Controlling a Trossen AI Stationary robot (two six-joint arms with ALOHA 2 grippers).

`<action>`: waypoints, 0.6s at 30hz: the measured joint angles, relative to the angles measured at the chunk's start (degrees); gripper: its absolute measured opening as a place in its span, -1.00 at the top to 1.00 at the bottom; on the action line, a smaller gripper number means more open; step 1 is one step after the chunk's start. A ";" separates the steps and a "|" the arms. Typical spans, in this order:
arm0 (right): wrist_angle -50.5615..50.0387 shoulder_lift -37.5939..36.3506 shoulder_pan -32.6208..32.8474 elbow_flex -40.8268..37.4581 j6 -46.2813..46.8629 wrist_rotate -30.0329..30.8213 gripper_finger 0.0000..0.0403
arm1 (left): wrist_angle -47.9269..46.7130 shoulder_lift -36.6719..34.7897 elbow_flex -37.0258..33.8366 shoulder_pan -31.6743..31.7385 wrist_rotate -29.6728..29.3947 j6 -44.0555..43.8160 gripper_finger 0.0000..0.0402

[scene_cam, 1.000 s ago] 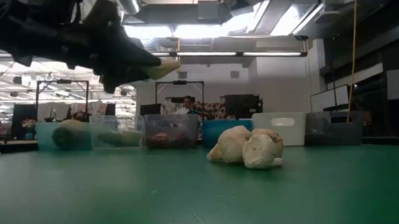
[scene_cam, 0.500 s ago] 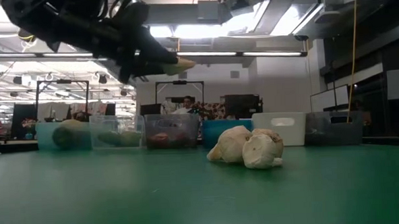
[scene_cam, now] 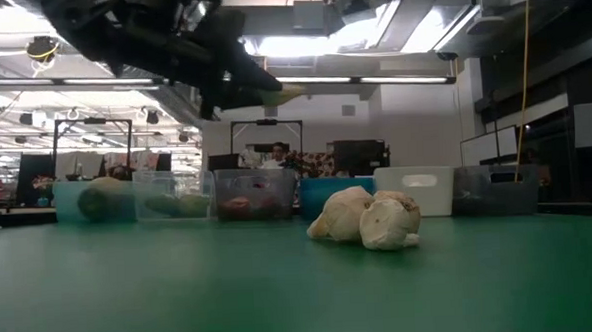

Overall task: Sort produce into baskets
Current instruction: Put the garlic into the white bin

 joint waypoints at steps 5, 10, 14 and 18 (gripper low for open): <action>-0.01 0.00 -0.01 0.00 0.00 0.00 -0.33 | -0.06 5.64 3.93 2.85 1.95 0.56 0.18; -0.02 0.00 -0.01 0.00 0.00 0.00 -0.33 | -0.05 10.80 8.77 6.44 6.34 0.58 0.18; -0.01 0.00 -0.01 0.00 0.00 0.00 -0.33 | -0.07 14.67 13.15 9.35 10.62 0.58 0.18; -0.02 0.00 -0.01 0.00 0.00 -0.02 -0.33 | -0.93 17.64 17.87 12.10 14.77 0.14 0.18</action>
